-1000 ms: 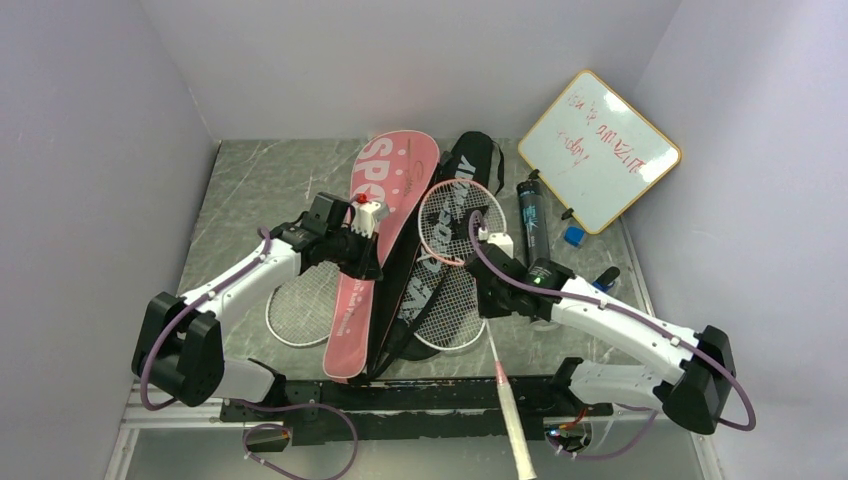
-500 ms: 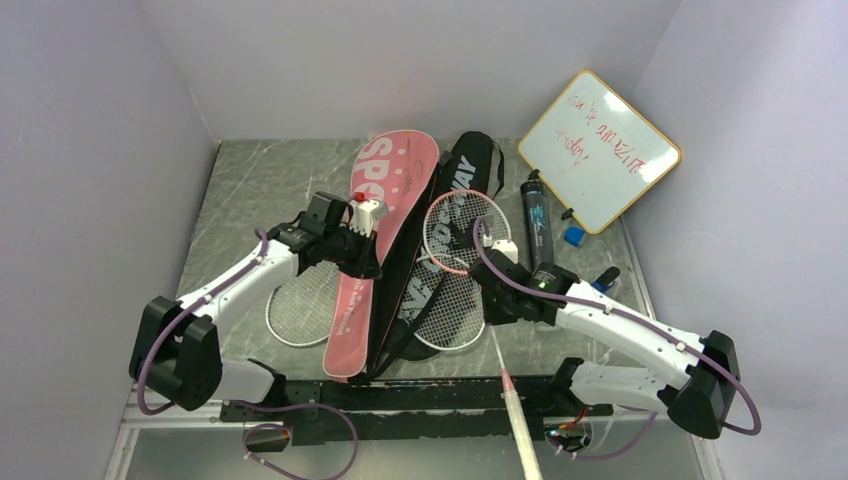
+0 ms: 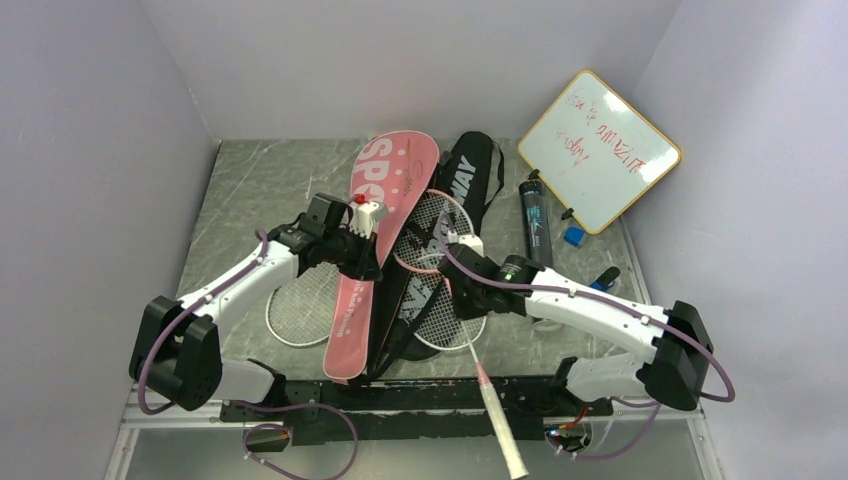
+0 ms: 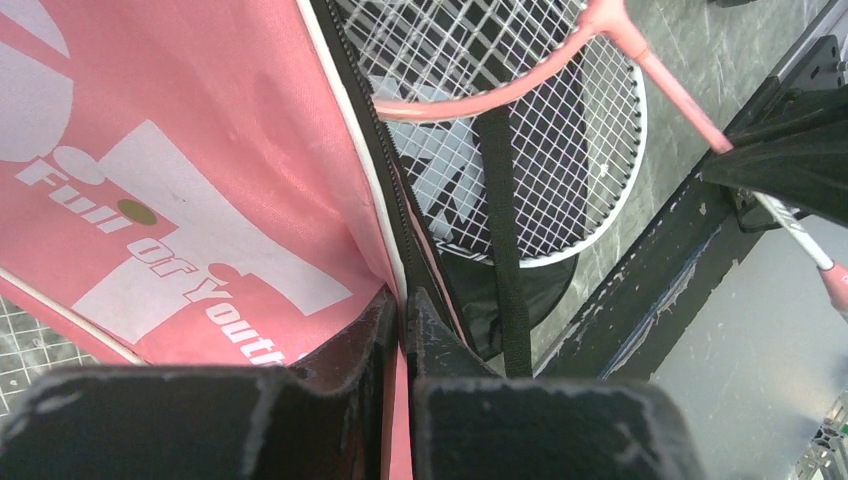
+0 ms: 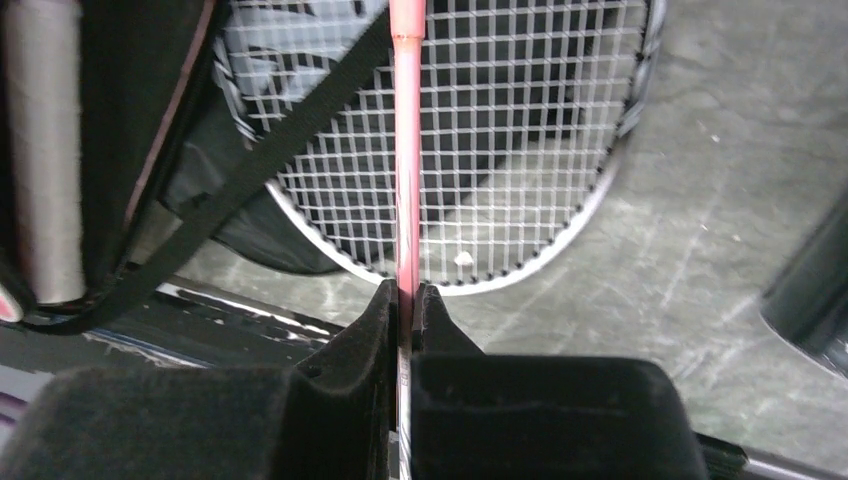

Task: Pack up the badminton gear
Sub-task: Place the racket in the racket bag.

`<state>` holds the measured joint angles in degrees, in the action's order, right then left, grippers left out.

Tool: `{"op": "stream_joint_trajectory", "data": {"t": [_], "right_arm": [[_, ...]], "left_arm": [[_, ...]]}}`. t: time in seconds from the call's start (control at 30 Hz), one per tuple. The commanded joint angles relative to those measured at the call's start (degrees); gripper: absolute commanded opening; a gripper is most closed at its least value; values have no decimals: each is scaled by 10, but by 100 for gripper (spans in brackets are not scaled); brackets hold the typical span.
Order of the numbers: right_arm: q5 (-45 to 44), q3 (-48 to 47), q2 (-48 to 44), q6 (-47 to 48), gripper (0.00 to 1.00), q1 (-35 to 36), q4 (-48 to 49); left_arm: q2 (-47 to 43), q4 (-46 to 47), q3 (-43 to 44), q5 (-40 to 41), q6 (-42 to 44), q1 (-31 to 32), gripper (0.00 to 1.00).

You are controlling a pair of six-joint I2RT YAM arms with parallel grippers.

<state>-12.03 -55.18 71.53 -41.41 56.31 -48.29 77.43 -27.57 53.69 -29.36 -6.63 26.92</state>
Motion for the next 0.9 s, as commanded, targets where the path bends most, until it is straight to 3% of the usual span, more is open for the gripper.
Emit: {"op": "stream_joint_trajectory", "data": {"t": [0.0, 0.57, 0.87], "right_arm": [[13, -48, 24, 16, 0, 6, 73], [-81, -150, 231, 3, 0, -3, 243], [-33, -175, 318, -43, 0, -77, 403]], "left_arm": [[-17, 22, 3, -32, 18, 0, 10], [-10, 24, 0, -52, 22, 0, 9], [-4, 22, -2, -57, 24, 0, 8]]}}
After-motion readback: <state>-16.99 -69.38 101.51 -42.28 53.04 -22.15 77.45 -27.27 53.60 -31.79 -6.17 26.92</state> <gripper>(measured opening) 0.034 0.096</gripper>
